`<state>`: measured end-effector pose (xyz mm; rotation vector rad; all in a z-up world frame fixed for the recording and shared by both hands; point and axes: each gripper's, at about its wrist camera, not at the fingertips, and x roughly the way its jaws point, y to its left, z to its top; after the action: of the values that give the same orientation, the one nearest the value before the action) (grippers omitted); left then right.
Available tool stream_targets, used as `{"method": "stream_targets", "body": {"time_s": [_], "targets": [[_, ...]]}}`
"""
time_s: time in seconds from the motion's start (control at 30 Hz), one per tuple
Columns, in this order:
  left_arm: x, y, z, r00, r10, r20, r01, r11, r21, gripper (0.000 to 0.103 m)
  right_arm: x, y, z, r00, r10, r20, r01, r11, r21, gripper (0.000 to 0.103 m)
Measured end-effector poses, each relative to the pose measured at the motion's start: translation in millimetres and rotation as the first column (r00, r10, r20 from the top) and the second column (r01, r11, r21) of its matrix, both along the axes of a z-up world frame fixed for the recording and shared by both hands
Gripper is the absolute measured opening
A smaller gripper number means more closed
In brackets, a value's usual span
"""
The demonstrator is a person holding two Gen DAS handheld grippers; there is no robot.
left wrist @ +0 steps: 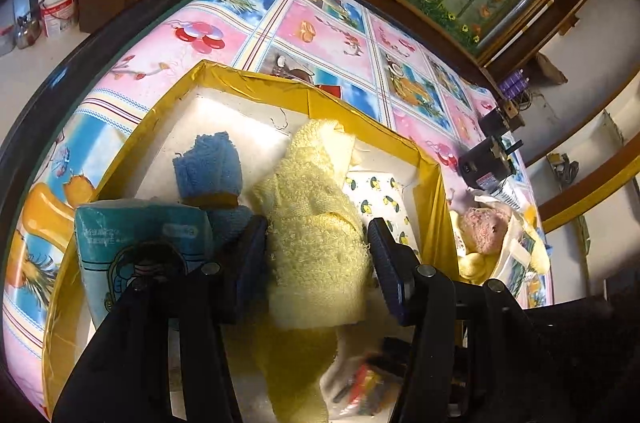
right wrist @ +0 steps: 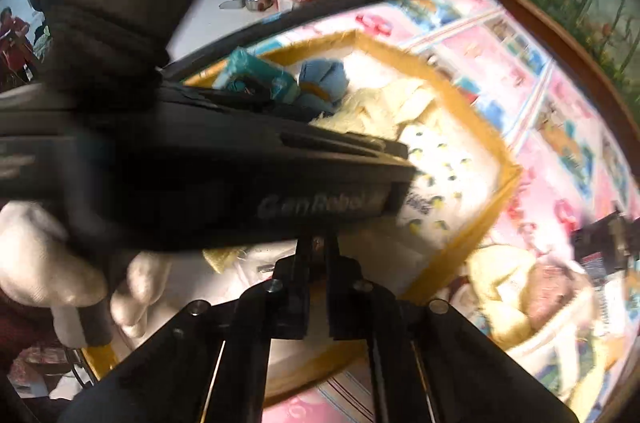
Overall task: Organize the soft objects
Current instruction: 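Move the left gripper to the white printed sachet on the table and grasp it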
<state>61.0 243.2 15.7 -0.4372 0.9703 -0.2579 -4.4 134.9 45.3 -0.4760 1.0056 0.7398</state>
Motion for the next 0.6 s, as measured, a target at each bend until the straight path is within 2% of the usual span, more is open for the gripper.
{"method": "stream_targets", "body": {"time_s": [0.2,0.4,0.5,0.6], "targets": [[-2.5,-1.5,1.1,1.000,0.000,0.015,-0.001,1.000,0.011,0.052,-11.7,-39.5,53.4,0.996,-0.066,0.066,0.056,0.988,0.146,0.001],[-3.6,-14.9,3.8,1.000,-0.008,0.029,0.004,0.993,0.119,0.052,-34.4,-106.0,98.1,0.977,-0.167,0.129,0.132,0.960,0.248,0.001],[-2.2,-11.2,3.1,1.000,0.004,0.024,-0.006,0.995,0.102,0.052,-42.5,-137.5,103.5,0.966,-0.223,0.131,0.185,0.949,0.257,0.002],[-5.1,-3.1,10.4,0.999,0.034,0.029,-0.036,0.998,0.053,0.052,-34.1,-151.8,92.4,0.954,-0.269,0.130,0.233,0.943,0.237,0.003]]}}
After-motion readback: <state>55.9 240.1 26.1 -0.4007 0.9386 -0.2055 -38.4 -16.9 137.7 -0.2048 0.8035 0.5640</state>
